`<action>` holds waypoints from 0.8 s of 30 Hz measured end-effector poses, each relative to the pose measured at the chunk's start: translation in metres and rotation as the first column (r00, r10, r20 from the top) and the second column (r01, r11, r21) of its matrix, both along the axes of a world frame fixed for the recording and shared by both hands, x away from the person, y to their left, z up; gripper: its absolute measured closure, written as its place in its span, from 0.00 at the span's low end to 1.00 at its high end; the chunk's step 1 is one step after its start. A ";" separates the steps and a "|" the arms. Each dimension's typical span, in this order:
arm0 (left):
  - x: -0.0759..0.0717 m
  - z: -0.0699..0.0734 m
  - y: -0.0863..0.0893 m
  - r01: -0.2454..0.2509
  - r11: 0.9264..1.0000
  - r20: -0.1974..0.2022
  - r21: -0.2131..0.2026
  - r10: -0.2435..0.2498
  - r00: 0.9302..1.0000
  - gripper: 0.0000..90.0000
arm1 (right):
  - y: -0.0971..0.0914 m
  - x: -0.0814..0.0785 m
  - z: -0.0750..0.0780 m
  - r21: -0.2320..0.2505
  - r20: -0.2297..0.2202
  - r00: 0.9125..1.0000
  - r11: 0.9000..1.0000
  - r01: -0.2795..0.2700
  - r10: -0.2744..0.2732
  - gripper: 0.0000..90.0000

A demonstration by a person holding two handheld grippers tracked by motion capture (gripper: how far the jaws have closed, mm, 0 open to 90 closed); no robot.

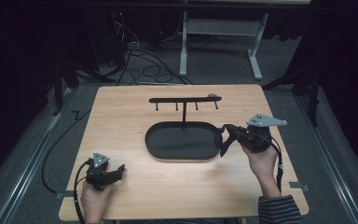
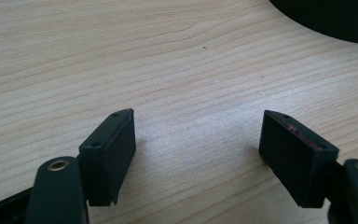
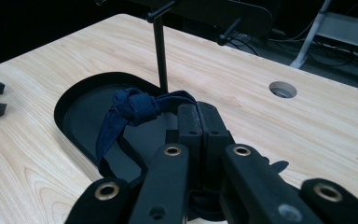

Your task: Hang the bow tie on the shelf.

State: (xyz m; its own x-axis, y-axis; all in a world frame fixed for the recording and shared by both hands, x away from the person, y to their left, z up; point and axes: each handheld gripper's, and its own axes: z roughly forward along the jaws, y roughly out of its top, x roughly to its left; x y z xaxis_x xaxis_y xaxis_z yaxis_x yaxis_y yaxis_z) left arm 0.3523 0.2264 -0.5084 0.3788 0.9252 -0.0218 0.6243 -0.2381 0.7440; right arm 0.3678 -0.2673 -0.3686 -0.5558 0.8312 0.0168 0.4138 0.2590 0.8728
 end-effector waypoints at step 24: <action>0.000 0.000 0.000 -0.001 1.000 0.000 -0.003 0.001 1.000 0.31 | 0.007 0.014 0.013 0.008 0.022 1.000 1.000 0.009 -0.009 1.00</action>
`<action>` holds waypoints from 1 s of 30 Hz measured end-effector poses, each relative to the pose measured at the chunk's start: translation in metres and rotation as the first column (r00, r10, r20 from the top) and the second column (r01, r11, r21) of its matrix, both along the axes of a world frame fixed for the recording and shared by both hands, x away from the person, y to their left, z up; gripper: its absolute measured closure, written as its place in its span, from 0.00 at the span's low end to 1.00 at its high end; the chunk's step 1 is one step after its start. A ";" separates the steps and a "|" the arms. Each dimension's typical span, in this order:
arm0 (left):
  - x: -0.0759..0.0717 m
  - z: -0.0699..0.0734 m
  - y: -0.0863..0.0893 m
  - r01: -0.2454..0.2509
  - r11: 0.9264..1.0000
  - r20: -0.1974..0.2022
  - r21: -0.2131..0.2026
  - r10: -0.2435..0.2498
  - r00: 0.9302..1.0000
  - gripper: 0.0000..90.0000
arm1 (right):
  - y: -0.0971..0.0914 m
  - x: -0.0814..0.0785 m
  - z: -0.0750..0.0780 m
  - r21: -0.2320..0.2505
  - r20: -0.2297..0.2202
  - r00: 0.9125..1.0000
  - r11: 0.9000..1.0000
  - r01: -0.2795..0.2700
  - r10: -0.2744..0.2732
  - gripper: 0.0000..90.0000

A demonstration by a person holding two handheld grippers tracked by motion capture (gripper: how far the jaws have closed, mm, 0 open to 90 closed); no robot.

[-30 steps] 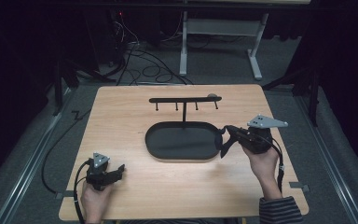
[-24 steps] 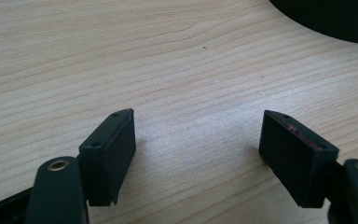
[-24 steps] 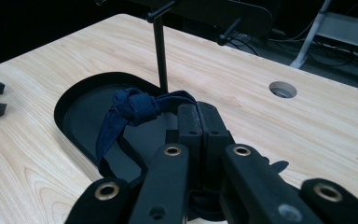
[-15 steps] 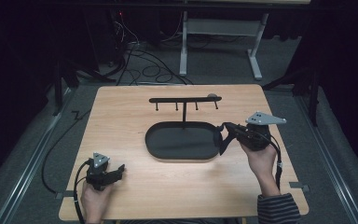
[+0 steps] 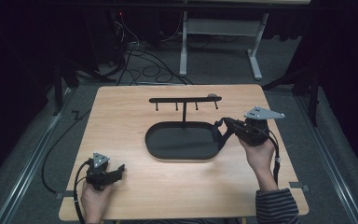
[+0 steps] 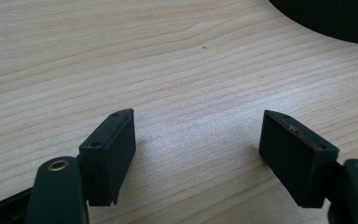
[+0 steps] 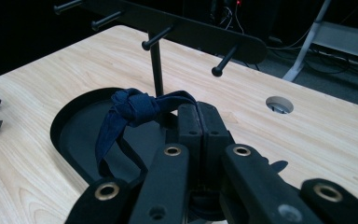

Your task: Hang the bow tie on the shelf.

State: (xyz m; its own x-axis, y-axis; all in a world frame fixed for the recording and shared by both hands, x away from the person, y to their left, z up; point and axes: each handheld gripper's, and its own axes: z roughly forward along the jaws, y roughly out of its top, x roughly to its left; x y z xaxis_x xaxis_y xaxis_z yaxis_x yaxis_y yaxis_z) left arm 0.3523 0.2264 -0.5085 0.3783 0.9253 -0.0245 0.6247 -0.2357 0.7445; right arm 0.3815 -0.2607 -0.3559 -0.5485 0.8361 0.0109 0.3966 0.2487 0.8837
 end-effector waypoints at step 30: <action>0.000 0.000 0.000 0.001 1.000 0.001 -0.001 -0.001 1.000 0.30 | 0.001 0.022 0.011 0.009 0.005 0.999 0.999 0.045 -0.045 1.00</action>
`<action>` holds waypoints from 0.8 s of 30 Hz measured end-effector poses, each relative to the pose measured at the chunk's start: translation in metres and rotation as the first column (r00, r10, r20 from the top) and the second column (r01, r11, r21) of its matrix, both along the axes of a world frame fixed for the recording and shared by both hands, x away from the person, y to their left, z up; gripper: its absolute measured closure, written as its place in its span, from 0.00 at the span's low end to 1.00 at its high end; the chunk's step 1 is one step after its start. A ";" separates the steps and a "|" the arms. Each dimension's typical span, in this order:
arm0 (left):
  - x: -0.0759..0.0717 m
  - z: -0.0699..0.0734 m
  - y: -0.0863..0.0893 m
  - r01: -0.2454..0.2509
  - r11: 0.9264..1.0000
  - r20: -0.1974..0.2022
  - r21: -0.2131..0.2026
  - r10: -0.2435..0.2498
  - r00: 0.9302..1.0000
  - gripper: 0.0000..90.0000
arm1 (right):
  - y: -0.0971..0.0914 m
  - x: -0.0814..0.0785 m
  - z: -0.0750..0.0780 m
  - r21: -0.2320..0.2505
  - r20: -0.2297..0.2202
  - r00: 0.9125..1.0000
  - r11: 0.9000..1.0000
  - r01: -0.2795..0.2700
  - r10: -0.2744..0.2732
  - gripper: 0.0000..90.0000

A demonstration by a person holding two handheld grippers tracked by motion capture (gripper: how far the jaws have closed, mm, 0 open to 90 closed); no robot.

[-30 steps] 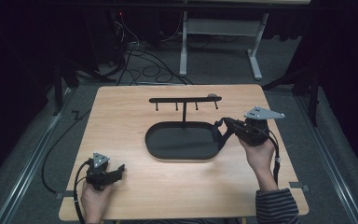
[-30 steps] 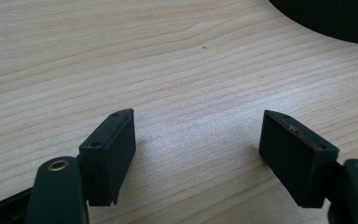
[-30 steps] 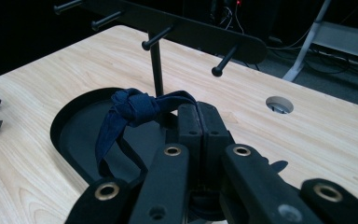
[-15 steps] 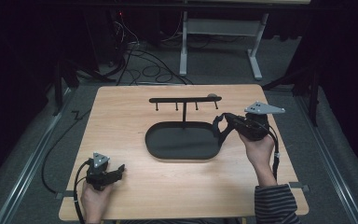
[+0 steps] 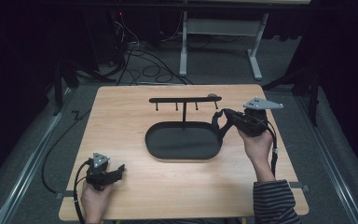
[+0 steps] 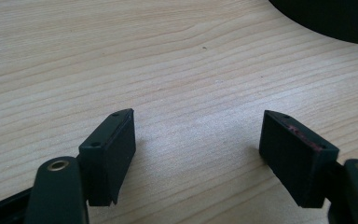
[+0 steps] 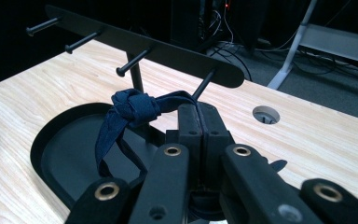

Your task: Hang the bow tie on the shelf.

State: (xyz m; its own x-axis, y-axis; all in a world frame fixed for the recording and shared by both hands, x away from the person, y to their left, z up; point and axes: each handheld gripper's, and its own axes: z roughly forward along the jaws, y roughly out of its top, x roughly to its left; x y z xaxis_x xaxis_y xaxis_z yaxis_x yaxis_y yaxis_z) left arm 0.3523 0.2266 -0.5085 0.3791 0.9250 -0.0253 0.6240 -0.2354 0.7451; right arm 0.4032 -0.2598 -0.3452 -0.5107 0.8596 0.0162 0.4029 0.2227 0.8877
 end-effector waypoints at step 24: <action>0.000 0.000 0.001 0.002 1.000 -0.003 -0.006 -0.002 1.000 0.31 | 0.003 0.017 0.006 -0.003 0.003 1.000 1.000 0.023 -0.023 1.00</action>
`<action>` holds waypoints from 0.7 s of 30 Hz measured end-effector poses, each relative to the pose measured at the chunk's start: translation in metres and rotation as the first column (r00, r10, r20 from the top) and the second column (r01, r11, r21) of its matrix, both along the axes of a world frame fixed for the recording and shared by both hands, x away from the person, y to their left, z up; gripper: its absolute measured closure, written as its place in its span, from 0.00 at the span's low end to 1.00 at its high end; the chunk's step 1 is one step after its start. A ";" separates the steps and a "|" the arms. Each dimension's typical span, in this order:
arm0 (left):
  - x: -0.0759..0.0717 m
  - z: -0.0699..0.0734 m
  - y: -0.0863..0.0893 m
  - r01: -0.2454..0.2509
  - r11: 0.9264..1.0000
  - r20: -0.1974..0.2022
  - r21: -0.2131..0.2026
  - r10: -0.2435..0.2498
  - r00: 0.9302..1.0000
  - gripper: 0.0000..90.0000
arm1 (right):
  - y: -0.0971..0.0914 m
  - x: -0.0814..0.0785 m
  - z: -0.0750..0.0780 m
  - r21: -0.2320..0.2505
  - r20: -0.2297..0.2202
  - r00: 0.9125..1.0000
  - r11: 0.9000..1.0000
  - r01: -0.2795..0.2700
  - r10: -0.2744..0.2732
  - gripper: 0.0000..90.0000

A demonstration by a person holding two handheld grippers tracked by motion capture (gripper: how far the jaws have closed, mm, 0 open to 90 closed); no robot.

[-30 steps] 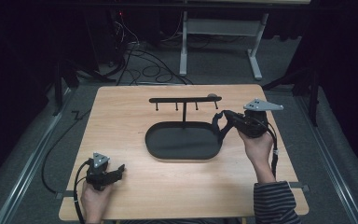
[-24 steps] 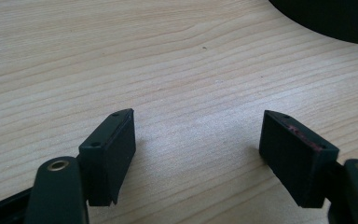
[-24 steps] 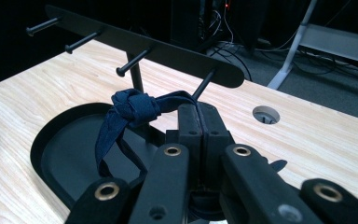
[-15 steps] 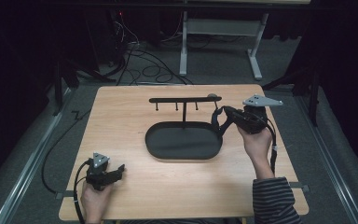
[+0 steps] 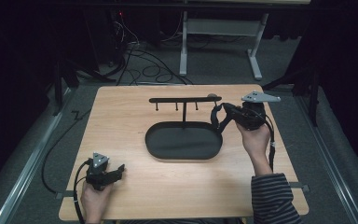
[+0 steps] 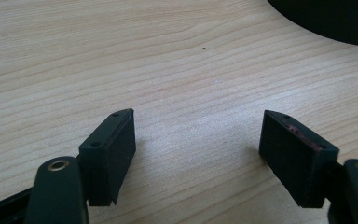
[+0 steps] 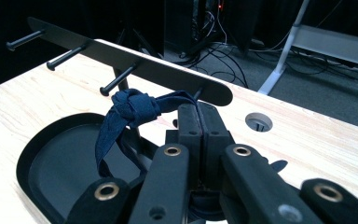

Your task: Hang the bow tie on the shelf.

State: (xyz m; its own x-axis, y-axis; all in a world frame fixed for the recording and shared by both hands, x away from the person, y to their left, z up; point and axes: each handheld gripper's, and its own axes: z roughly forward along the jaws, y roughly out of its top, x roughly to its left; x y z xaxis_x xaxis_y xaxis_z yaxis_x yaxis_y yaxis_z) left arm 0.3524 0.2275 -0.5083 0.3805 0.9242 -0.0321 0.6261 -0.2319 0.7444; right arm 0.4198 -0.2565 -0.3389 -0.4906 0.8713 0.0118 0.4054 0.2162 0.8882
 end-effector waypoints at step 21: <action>0.000 0.000 0.001 0.000 1.000 0.000 -0.004 0.000 1.000 0.31 | 0.005 0.017 -0.005 -0.003 -0.009 0.999 0.999 0.053 -0.053 1.00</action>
